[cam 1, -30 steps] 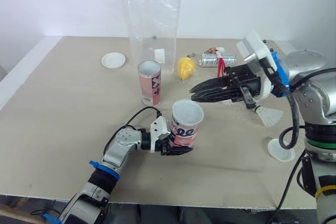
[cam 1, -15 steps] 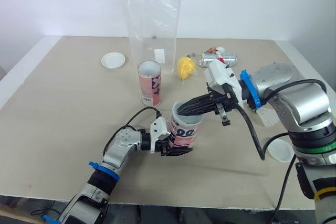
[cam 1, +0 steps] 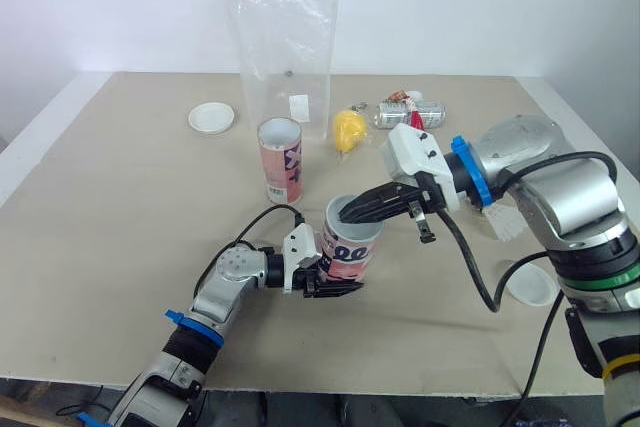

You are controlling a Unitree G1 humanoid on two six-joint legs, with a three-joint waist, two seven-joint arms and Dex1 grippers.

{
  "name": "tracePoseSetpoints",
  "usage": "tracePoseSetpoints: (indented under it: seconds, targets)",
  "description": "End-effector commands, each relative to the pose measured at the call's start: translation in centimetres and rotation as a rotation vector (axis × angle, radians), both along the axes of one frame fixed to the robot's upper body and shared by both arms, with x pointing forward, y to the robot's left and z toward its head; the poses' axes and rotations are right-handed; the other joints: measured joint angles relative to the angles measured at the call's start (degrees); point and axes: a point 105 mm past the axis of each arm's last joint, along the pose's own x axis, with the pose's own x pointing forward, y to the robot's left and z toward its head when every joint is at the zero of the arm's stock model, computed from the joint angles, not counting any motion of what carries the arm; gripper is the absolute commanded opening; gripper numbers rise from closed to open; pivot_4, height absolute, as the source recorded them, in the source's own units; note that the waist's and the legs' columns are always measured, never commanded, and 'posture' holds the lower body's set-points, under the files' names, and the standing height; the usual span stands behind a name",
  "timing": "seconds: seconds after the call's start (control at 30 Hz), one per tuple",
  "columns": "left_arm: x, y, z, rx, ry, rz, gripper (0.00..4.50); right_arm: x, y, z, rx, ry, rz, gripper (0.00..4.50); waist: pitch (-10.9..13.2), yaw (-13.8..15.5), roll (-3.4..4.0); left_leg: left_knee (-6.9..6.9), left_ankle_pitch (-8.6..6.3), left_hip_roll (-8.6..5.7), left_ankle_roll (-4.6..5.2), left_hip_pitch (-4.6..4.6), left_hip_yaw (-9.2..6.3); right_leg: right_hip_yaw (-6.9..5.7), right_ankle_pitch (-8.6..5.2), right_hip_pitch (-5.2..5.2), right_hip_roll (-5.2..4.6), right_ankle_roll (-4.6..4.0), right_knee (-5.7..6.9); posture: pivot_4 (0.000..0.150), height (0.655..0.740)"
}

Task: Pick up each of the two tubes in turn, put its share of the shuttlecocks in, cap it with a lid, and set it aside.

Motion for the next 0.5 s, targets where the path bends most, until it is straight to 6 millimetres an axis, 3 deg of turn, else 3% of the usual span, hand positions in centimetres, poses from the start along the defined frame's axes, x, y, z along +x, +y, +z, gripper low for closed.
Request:
tracePoseSetpoints:
  seconds: [0.03, 0.2, 0.3, 0.5]
  targets:
    - [-0.3, 1.1, -3.0, 0.07, 0.111, 0.042, 2.92, 0.6, -0.7, -2.8, -0.134, 0.048, -0.04, 0.12, -0.17, -0.14, -0.01, 0.0, 0.0, 0.0, 0.0, 0.03, 0.0, 0.0, 0.0, 0.02, 0.0, 0.0, 0.0, 0.15, 0.74]
    - [-0.1, 1.1, -2.9, 0.07, 0.107, 0.046, 2.92, 1.1, -1.7, -3.4, -0.207, 0.05, -0.052, 0.12, -0.93, -0.22, -0.12, -0.19, -0.02, 0.0, -0.03, 0.2, 0.0, 0.01, -0.03, 0.06, -0.01, -0.06, -0.02, 0.15, 0.74]
    - [0.0, 1.3, -2.9, 0.073, 0.105, 0.048, 2.92, 1.4, -1.5, -2.3, -0.171, 0.046, -0.056, 0.12, -1.12, -0.24, -0.11, -0.27, -0.06, -0.01, -0.1, 0.27, -0.01, 0.01, -0.04, 0.06, -0.02, -0.08, -0.03, 0.15, 0.74]
    - [0.1, 1.4, -2.9, 0.077, 0.101, 0.055, 2.92, 0.5, -0.8, 3.5, 0.153, 0.074, 0.003, 0.12, -0.98, -0.23, -0.15, -0.32, -0.08, -0.01, -0.14, 0.22, -0.02, 0.03, -0.04, -0.01, -0.02, -0.08, -0.03, 0.15, 0.74]
